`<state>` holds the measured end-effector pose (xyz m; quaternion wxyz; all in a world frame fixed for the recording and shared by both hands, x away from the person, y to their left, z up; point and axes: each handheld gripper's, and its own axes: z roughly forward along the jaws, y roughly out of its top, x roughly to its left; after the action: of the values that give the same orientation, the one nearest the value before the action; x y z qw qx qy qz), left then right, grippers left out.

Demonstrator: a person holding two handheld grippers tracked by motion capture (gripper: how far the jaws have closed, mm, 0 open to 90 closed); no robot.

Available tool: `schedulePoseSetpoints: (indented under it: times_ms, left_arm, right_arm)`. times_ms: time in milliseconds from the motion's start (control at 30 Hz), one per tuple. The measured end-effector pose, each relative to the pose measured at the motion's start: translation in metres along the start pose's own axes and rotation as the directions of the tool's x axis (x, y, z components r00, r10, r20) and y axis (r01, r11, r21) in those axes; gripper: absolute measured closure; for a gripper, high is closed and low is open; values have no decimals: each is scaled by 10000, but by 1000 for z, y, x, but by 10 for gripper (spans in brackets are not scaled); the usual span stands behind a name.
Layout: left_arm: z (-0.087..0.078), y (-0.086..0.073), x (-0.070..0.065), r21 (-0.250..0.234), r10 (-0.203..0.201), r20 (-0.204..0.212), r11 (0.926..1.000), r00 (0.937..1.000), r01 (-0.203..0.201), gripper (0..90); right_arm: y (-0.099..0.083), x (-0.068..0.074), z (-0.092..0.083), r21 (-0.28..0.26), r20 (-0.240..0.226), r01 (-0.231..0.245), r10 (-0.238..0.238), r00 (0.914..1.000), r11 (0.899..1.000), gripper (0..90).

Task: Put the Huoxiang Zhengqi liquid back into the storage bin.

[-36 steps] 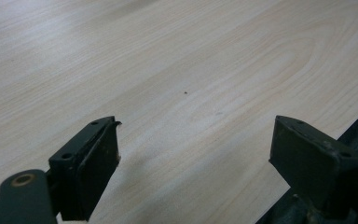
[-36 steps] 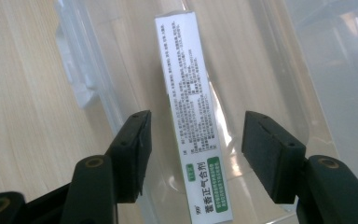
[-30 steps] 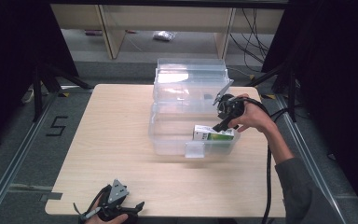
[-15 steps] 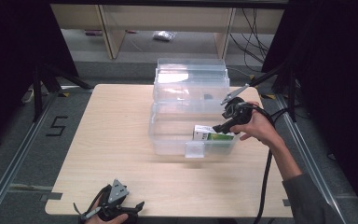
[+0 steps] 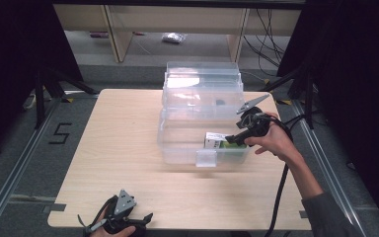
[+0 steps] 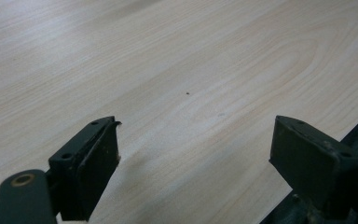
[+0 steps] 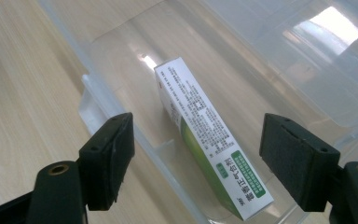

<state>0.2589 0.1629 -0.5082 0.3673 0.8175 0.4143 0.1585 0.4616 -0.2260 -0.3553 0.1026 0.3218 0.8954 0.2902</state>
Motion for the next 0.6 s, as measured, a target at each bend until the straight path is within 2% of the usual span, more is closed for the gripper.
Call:
schedulePoseSetpoints:
  times_ms: [67,100,133,167,200,233,267,300,400,433,500,533,567,600]
  left_arm:
    - [-2,0,0,65,27,44,10000,10000,-27,148]
    - [-2,0,0,-27,-67,65,10000,10000,67,147]
    - [-2,0,0,-27,-67,65,10000,10000,67,148]
    - [-2,0,0,-35,-55,93,10000,9999,55,147]
    - [-2,0,0,-35,-55,93,10000,9999,55,148]
    - [-2,0,1,-90,-6,99,10000,10000,6,148]
    - [-2,0,0,-50,-90,76,9999,9999,91,147]
    - [-2,0,1,-55,-47,87,10000,10000,48,147]
    - [-2,1,0,-51,-114,104,9999,9999,114,148]
    - [-2,1,-1,-162,-162,131,9997,9998,164,147]
    - [-2,1,-1,-165,-161,129,9997,9998,163,147]
    - [-2,0,0,-184,-143,84,9997,9999,144,147]
    - [-2,1,1,-77,2,-35,10000,10000,-3,148]
    - [-2,1,1,-74,0,-2,10000,10000,0,148]
  right_arm:
    - [0,-1,0,-42,74,144,-143,9999,9999,273]
    - [-2,3,1,-24,275,-381,381,9989,9993,270]
    - [-2,3,1,-24,275,-381,381,9989,9993,270]
    - [-3,0,-1,-163,83,169,-168,9998,9997,265]
    - [-3,0,-1,-163,83,169,-168,9998,9997,265]
    - [-3,3,-2,-47,9,-186,186,9998,9998,264]
    - [-4,3,-3,-161,178,-46,49,9998,9999,260]
    - [-5,6,-3,-493,216,-26,37,9998,9988,260]
    - [-6,7,-5,-446,203,-7,16,9998,9990,259]
    - [-8,8,-4,-776,252,164,-145,9996,9969,258]
    - [-10,10,-6,-736,301,124,-102,9995,9972,254]
    - [-10,10,-6,-736,301,124,-102,9995,9972,254]
    - [-12,13,-5,-987,425,343,-302,9986,9945,252]
    - [-14,15,-6,-931,342,270,-239,9991,9953,252]
